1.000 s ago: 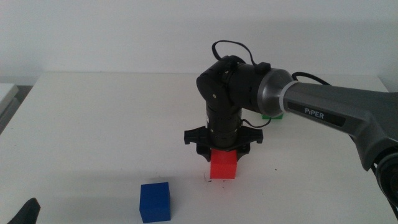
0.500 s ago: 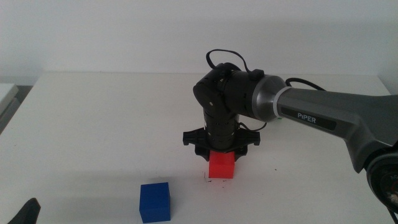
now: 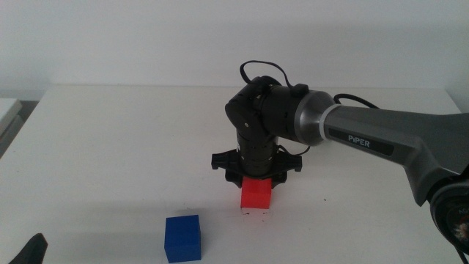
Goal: Stack red cubes first, then green, then blue cubes in a specific spot.
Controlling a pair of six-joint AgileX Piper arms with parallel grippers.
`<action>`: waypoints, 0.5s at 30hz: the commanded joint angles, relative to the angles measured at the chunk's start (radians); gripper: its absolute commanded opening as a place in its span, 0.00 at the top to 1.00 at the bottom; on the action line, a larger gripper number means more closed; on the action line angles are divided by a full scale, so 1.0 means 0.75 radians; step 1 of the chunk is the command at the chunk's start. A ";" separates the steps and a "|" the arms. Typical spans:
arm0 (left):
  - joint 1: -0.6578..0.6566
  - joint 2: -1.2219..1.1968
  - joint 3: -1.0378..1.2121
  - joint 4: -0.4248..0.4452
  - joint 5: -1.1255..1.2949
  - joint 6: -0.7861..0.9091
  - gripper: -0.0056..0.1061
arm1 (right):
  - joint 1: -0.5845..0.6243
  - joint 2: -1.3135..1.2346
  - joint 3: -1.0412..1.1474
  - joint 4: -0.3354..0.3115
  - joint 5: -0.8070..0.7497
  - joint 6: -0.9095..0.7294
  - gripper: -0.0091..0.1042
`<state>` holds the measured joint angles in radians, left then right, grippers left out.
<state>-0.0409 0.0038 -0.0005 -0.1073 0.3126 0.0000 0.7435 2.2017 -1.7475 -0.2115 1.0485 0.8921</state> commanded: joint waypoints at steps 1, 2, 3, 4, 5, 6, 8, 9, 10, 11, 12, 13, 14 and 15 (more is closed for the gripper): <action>0.001 -0.005 0.001 0.005 -0.019 -0.011 0.11 | 0.008 -0.002 0.012 -0.011 -0.004 0.006 0.84; 0.001 -0.005 0.001 0.005 -0.019 -0.011 0.11 | 0.008 -0.002 0.013 -0.014 -0.004 0.006 0.84; 0.001 -0.005 0.001 0.005 -0.019 -0.011 0.11 | 0.008 0.000 0.015 -0.016 -0.002 0.006 0.84; 0.001 -0.005 0.001 0.005 -0.019 -0.011 0.11 | 0.008 0.000 0.015 -0.016 0.001 0.006 0.84; 0.001 -0.005 0.001 0.005 -0.019 -0.011 0.11 | 0.008 0.000 0.015 -0.016 0.001 0.006 0.84; 0.001 -0.005 0.001 0.005 -0.019 -0.011 0.11 | 0.008 0.000 0.015 -0.016 0.004 0.006 0.49; 0.001 -0.005 0.001 0.005 -0.019 -0.011 0.11 | 0.008 0.000 0.015 -0.016 -0.004 0.006 0.36; 0.001 -0.005 0.001 0.005 -0.019 -0.011 0.11 | 0.008 -0.002 0.015 -0.016 -0.009 -0.007 0.30; 0.001 -0.005 0.001 0.005 -0.019 -0.011 0.11 | 0.008 -0.008 0.015 -0.020 -0.009 -0.014 0.25; 0.001 -0.005 0.001 0.005 -0.019 -0.011 0.11 | 0.008 -0.025 0.015 -0.020 -0.009 -0.020 0.21; 0.001 -0.005 0.001 0.005 -0.019 -0.011 0.11 | 0.008 -0.044 0.015 -0.026 -0.002 -0.031 0.19; 0.001 -0.005 0.001 0.005 -0.019 -0.011 0.11 | 0.014 -0.072 0.013 -0.031 0.004 -0.049 0.17; 0.001 -0.005 0.001 0.005 -0.019 -0.011 0.11 | 0.014 -0.110 0.013 -0.035 0.012 -0.073 0.17; 0.001 -0.005 0.001 0.005 -0.019 -0.011 0.11 | 0.014 -0.154 0.013 -0.041 0.018 -0.091 0.16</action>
<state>-0.0409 0.0038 -0.0005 -0.1073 0.3126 0.0000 0.7495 2.1451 -1.7388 -0.2142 1.0474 0.8488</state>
